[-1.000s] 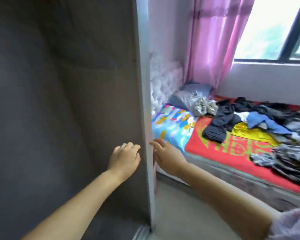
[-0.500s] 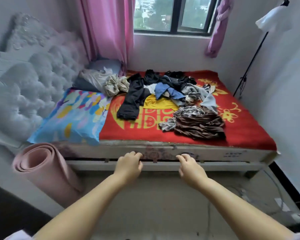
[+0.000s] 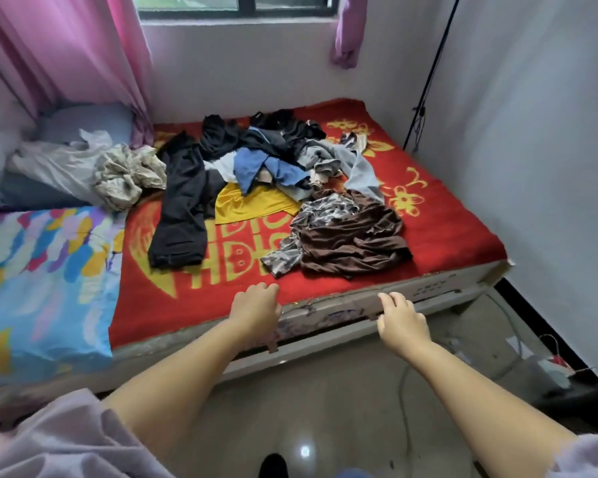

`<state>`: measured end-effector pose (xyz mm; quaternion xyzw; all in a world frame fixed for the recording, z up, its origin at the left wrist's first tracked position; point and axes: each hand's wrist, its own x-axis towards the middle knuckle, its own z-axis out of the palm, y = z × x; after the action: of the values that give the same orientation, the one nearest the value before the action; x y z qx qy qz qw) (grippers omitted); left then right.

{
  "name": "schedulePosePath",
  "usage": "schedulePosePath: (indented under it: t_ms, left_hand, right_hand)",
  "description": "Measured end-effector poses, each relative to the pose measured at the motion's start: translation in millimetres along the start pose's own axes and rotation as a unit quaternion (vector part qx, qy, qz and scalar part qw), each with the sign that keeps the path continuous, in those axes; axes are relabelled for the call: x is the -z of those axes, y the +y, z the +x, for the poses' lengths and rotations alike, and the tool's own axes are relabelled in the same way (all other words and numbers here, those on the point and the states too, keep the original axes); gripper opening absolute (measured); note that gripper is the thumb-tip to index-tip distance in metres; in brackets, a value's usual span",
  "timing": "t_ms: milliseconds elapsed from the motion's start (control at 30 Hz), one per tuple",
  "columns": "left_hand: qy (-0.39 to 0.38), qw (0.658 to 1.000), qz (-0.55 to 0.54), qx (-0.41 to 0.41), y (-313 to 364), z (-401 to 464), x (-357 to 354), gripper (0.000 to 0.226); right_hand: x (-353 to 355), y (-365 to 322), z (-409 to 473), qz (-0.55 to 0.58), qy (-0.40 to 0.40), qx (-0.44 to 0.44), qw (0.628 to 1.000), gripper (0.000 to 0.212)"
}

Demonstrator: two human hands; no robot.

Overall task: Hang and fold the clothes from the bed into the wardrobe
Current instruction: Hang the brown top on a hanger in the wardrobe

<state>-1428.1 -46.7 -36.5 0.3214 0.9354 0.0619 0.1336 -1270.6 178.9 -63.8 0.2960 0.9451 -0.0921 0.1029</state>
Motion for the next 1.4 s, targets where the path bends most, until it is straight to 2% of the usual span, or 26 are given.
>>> schedulePosePath:
  t_ms: [100,333,633,867,967,1133,1233,1333,1400]
  left_hand:
    - [-0.004,1.0,0.004,-0.017,13.4,49.4,-1.3,0.048]
    - [-0.081,0.995,0.01,-0.064,61.4,166.9,-30.9,0.052]
    - [-0.093,0.994,-0.019,-0.054,150.4,360.9,-55.2,0.051]
    - [-0.144,0.987,-0.013,-0.077,181.2,471.1,-134.5,0.054]
    - [-0.135,0.985,0.001,-0.111,190.9,524.1,-180.9,0.061]
    - [-0.108,0.976,0.01,-0.189,208.8,603.6,-252.2,0.068]
    - [-0.108,0.963,0.042,-0.243,205.4,627.7,-283.5,0.056]
    - [-0.087,0.96,0.028,-0.263,196.5,630.6,-297.1,0.053]
    - [-0.062,0.962,-0.015,-0.265,197.8,627.6,-292.0,0.047]
  right_hand:
    - [0.3,16.1,30.8,-0.001,0.001,-0.033,0.999,0.051]
    - [-12.2,78.3,125.0,0.002,-0.077,-0.098,0.992,0.051]
    - [12.0,165.4,313.7,0.007,-0.113,-0.074,0.991,0.054]
    - [-42.4,194.4,426.3,0.031,-0.171,-0.069,0.982,0.057]
    - [-77.2,200.7,475.5,0.067,-0.148,-0.077,0.984,0.06]
    - [-138.5,202.7,539.3,0.167,-0.058,-0.094,0.98,0.067]
    - [-167.8,204.2,554.2,0.15,-0.04,-0.083,0.984,0.068]
    - [-176.7,206.1,558.2,0.149,0.019,-0.089,0.985,0.04]
    - [-169.2,207.8,561.6,0.159,0.014,-0.092,0.983,0.025]
